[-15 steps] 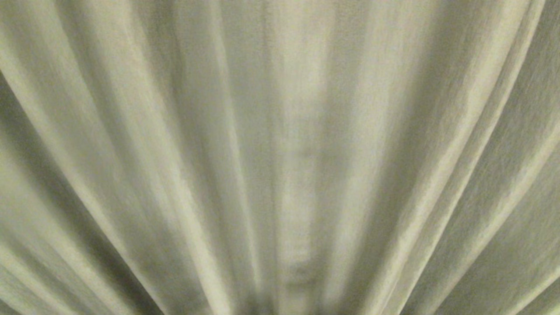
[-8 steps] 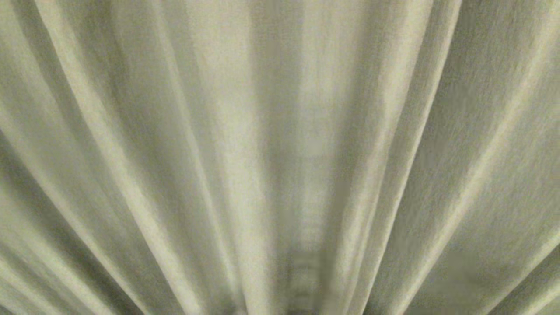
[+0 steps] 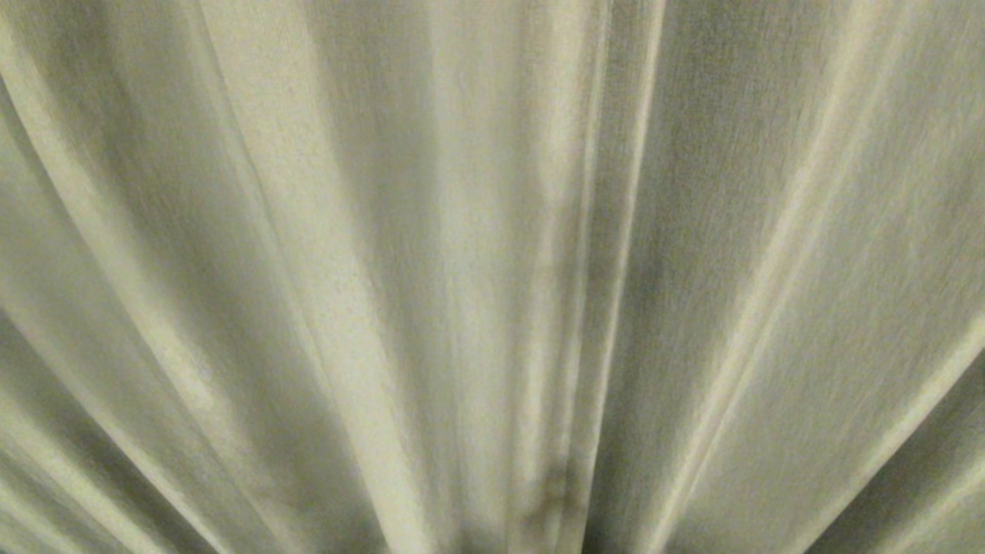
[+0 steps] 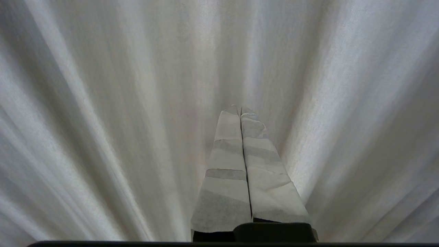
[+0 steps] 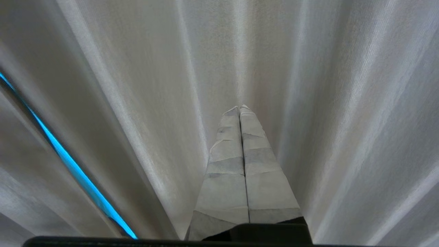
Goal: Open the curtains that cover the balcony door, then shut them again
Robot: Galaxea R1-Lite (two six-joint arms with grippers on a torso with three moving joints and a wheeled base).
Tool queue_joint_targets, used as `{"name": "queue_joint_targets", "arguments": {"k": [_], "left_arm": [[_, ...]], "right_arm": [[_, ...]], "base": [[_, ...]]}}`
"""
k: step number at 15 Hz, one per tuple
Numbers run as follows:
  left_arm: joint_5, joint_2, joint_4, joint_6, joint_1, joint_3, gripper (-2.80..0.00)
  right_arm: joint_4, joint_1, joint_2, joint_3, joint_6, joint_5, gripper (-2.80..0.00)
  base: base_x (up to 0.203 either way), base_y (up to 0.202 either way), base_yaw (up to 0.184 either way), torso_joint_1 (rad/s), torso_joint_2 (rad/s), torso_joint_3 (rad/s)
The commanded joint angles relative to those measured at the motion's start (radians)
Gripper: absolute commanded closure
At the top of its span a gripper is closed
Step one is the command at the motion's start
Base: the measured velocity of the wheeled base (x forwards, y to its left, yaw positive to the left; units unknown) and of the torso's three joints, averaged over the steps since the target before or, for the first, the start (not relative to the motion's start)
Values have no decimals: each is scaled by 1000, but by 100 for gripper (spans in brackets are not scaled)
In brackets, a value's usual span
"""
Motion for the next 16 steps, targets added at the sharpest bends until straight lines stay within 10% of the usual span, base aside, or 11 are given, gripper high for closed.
{"name": "queue_joint_targets", "arguments": {"k": [1, 16], "left_arm": [[0, -1, 0, -1, 0, 0, 0], [0, -1, 0, -3, 0, 0, 0]], "right_arm": [[-1, 0, 0, 0, 0, 0, 0], [-3, 0, 0, 0, 8, 0, 0]], "base": [[0, 0, 0, 0, 0, 0], [0, 0, 0, 0, 0, 0]]}}
